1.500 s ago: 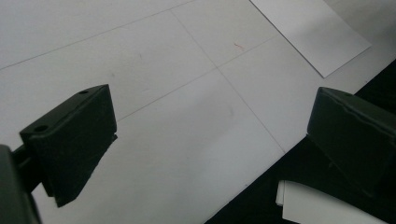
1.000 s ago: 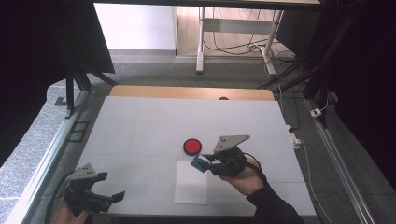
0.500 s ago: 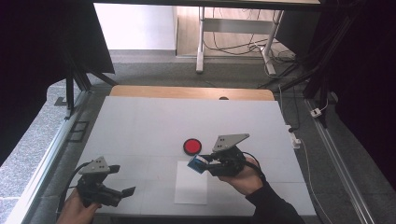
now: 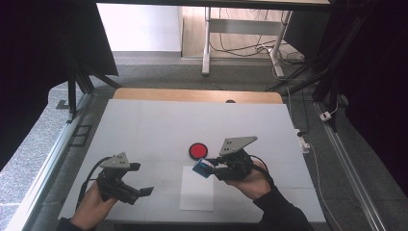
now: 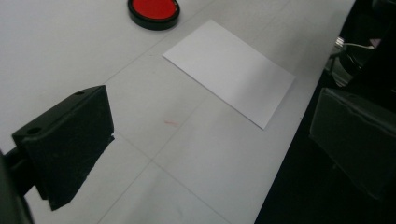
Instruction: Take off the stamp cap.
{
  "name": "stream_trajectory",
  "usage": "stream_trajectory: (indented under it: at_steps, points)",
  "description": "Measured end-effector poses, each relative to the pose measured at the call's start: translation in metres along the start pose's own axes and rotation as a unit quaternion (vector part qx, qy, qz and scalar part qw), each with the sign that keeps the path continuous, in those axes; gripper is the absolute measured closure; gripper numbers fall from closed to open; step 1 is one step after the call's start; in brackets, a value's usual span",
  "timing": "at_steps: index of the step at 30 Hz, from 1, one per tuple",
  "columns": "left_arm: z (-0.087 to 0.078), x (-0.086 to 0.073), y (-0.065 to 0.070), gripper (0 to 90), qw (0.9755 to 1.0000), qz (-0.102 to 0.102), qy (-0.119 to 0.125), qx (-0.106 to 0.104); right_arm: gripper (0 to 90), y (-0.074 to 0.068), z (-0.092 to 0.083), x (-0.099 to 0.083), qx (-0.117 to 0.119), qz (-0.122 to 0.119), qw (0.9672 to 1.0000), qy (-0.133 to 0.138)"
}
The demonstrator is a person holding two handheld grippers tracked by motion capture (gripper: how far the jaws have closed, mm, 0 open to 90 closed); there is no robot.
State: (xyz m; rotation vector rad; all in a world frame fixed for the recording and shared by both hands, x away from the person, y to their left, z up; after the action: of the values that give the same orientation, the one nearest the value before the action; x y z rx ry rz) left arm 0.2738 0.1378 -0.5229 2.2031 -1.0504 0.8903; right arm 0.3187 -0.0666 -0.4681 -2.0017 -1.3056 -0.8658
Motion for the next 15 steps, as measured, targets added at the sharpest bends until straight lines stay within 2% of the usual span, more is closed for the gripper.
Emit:
stream_trajectory:
  at_steps: [3, 7, 13, 15]
  points:
    - [0.004, 0.008, 0.0, 0.0, 0.9999, 0.012, 0.0, -0.01, 70.7, 0.0, 0.0, 0.001, 0.003, 0.001, 1.0, 0.003]
    - [0.011, 0.02, 0.001, 0.0, 0.9994, 0.032, -0.002, -0.011, 70.7, 0.001, 0.0, 0.002, 0.002, 0.0, 1.0, 0.003]
    - [0.027, 0.038, 0.005, 0.0, 0.9976, 0.065, -0.006, -0.023, 70.7, 0.0, -0.002, 0.003, 0.005, -0.001, 1.0, 0.008]
    - [0.032, 0.043, 0.005, 0.0, 0.9973, 0.069, -0.006, -0.027, 70.7, -0.001, -0.003, 0.003, 0.006, -0.003, 0.9999, 0.009]
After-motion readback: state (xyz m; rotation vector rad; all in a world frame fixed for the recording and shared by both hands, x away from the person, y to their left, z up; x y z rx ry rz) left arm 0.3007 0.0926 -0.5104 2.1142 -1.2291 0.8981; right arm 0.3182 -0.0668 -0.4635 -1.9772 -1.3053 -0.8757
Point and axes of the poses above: each handheld gripper's, and its own axes: z roughly forward along the jaws, x roughly out of its top, y roughly to its right, the point moved 10 cm from there along z, roughly forward along the jaws, and after that the axes turned 4 degrees about z, right-handed, at the moved point
